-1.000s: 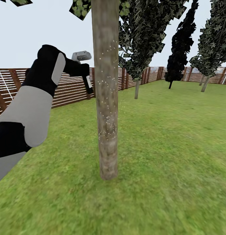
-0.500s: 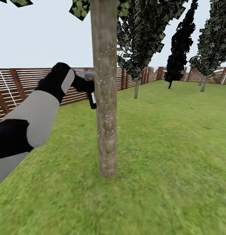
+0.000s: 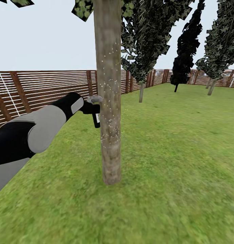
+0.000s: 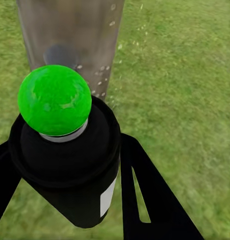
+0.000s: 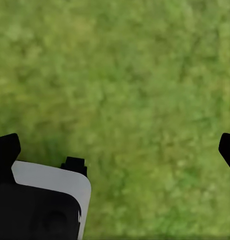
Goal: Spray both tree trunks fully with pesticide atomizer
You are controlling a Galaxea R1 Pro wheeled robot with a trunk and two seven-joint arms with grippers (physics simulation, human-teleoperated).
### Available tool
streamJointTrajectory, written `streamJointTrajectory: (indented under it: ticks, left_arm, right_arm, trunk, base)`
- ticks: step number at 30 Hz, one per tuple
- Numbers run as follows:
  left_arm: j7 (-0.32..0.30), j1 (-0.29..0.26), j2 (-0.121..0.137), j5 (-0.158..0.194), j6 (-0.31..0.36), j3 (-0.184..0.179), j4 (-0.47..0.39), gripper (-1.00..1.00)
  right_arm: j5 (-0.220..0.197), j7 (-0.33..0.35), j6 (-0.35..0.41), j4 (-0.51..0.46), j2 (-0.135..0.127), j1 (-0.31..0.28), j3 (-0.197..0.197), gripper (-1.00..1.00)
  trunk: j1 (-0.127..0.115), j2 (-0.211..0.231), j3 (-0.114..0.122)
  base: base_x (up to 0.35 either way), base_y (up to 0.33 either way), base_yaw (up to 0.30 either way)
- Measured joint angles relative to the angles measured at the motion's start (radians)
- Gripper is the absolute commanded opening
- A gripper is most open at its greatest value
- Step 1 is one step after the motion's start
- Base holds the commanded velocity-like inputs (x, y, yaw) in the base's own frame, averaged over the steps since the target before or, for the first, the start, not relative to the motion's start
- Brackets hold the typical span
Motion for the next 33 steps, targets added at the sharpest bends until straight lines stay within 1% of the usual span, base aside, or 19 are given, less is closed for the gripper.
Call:
streamJointTrajectory:
  ticks: [3,5,7,10,11,14,15,16,17,19,20,21,22,24,25,26,28,31,33]
  left_arm:
    - [-0.001,0.0,0.0,0.0,-0.007,0.0,0.004,-1.0]
    - [-0.001,0.0,0.0,0.0,-0.029,0.0,0.005,-1.0]
    - [-0.001,0.002,-0.001,0.0,-0.065,0.0,0.006,-1.0]
    - [-0.001,0.031,-0.001,-0.002,-0.08,-0.001,0.007,-1.0]
    - [-0.002,0.057,-0.002,-0.001,-0.083,-0.001,0.007,-1.0]
    - [-0.001,0.094,0.001,-0.005,-0.104,-0.003,0.007,-1.0]
    - [-0.001,0.103,0.005,-0.013,-0.12,-0.004,0.007,-1.0]
    - [0.001,0.113,0.016,-0.039,-0.137,-0.009,0.007,-1.0]
    - [0.002,0.12,0.026,-0.052,-0.143,-0.007,0.007,-1.0]
    - [0.002,0.137,0.041,-0.062,-0.147,-0.006,0.007,-1.0]
    - [0.003,0.149,0.052,-0.065,-0.153,-0.007,0.007,-1.0]
    - [0.002,0.175,0.063,-0.068,-0.177,-0.007,0.008,-1.0]
    - [0.001,0.187,0.065,-0.066,-0.186,-0.003,0.007,-1.0]
    - [-0.001,0.225,0.064,-0.065,-0.197,-0.003,0.008,-1.0]
    - [-0.002,0.251,0.062,-0.064,-0.215,-0.003,0.009,-1.0]
    - [-0.002,0.283,0.06,-0.064,-0.249,-0.003,0.009,-1.0]
    - [-0.003,0.327,0.058,-0.065,-0.28,-0.004,0.009,-1.0]
    - [-0.003,0.368,0.057,-0.065,-0.294,-0.004,0.009,-1.0]
    - [-0.003,0.395,0.057,-0.064,-0.324,-0.003,0.009,-1.0]
  right_arm:
    - [0.0,0.0,0.0,0.0,0.0,0.0,0.0,1.0]
    - [0.0,0.0,0.0,0.0,0.0,0.0,0.0,1.0]
    - [0.0,0.0,0.0,0.0,0.0,0.0,0.0,1.0]
    - [0.0,0.0,0.0,0.0,0.0,0.0,0.0,1.0]
    - [0.0,0.0,0.0,0.0,0.0,0.0,0.0,1.0]
    - [0.0,0.0,0.0,0.0,0.0,0.0,0.0,1.0]
    - [0.0,0.0,0.0,0.0,0.0,-0.001,0.0,1.0]
    - [0.0,0.0,0.0,0.0,0.0,-0.001,0.0,1.0]
    - [0.0,0.0,0.0,0.0,0.0,0.0,0.0,1.0]
    - [0.0,0.001,0.0,0.0,0.0,0.0,0.0,1.0]
    - [0.0,0.001,0.0,0.0,0.001,-0.001,0.0,1.0]
    - [0.0,0.001,0.0,0.0,0.001,0.0,0.0,1.0]
    - [0.0,0.001,0.0,0.0,0.001,0.0,0.0,1.0]
    - [0.0,0.001,0.0,0.0,0.001,-0.001,0.0,1.0]
    - [0.0,0.002,0.0,0.0,0.001,0.0,0.0,1.0]
    - [0.0,0.002,0.0,0.0,0.001,0.0,0.0,1.0]
    - [0.0,0.002,0.0,0.0,0.001,0.0,0.0,1.0]
    - [0.0,0.002,0.0,0.0,0.001,-0.001,0.0,1.0]
    - [0.0,0.002,0.0,0.0,0.001,0.0,0.0,1.0]
  trunk:
    - [0.0,0.0,0.0]
    - [0.0,0.0,0.0]
    - [0.0,0.0,0.0]
    - [0.0,0.0,0.0]
    - [0.0,0.0,0.0]
    - [0.0,0.0,0.0]
    - [0.0,0.0,0.0]
    - [0.0,0.0,0.0]
    - [0.0,0.0,0.0]
    - [0.0,0.0,0.0]
    - [0.0,0.0,0.0]
    - [0.0,0.0,0.0]
    - [0.0,0.0,0.0]
    - [0.0,0.0,0.0]
    - [0.0,0.0,0.0]
    - [0.0,0.0,0.0]
    - [0.0,0.0,0.0]
    - [0.0,0.0,0.0]
    - [0.0,0.0,0.0]
  base:
    - [0.0,0.0,0.0]
    - [0.0,0.0,0.0]
    - [0.0,0.0,0.0]
    - [0.0,0.0,0.0]
    - [0.0,0.0,0.0]
    - [0.0,0.0,0.0]
    - [0.0,0.0,0.0]
    - [0.0,0.0,0.0]
    - [0.0,0.0,0.0]
    - [0.0,0.0,0.0]
    - [0.0,0.0,0.0]
    - [0.0,0.0,0.0]
    - [0.0,0.0,0.0]
    - [0.0,0.0,0.0]
    - [0.0,0.0,0.0]
    - [0.0,0.0,0.0]
    - [0.0,0.0,0.0]
    - [0.0,0.0,0.0]
    - [0.0,0.0,0.0]
